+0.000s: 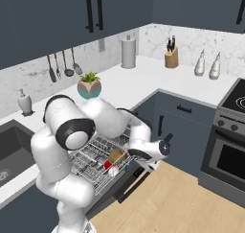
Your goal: Pick up the cup and bowl from the counter, place them in the dishwasher, and close the dishwasher door.
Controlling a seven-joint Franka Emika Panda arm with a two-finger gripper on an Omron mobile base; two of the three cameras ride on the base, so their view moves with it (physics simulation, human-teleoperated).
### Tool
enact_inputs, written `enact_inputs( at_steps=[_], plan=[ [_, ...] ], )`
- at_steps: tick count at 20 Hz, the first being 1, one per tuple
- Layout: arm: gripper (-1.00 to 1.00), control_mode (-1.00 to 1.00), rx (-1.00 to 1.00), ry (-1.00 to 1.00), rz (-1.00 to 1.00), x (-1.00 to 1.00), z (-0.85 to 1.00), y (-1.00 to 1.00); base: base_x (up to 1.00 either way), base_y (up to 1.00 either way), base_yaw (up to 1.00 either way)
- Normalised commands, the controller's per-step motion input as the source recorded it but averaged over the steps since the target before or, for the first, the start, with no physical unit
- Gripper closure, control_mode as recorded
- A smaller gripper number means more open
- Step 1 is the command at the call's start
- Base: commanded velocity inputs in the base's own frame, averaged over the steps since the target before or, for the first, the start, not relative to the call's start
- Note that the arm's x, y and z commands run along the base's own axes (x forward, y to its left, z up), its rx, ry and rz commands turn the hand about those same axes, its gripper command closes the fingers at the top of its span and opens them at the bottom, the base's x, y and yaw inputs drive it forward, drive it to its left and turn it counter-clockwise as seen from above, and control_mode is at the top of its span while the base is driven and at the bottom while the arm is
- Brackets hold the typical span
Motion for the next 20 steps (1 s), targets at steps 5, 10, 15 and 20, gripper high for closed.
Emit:
enact_inputs(
  at_steps=[5,10,15,20],
  plan=[
    [-1.0,-1.0,0.29,0.0,-0.01,-0.09,-0.49,-0.5,0.0,0.0,0.0],
    [-1.0,-1.0,0.39,-0.03,0.0,-0.01,-0.35,-0.44,0.0,0.0,0.0],
    [-1.0,-1.0,0.4,-0.03,0.0,0.0,-0.73,-0.45,0.0,0.0,0.0],
    [-1.0,-1.0,0.19,0.0,0.0,0.07,-0.81,-0.16,0.0,0.0,0.0]
  ],
)
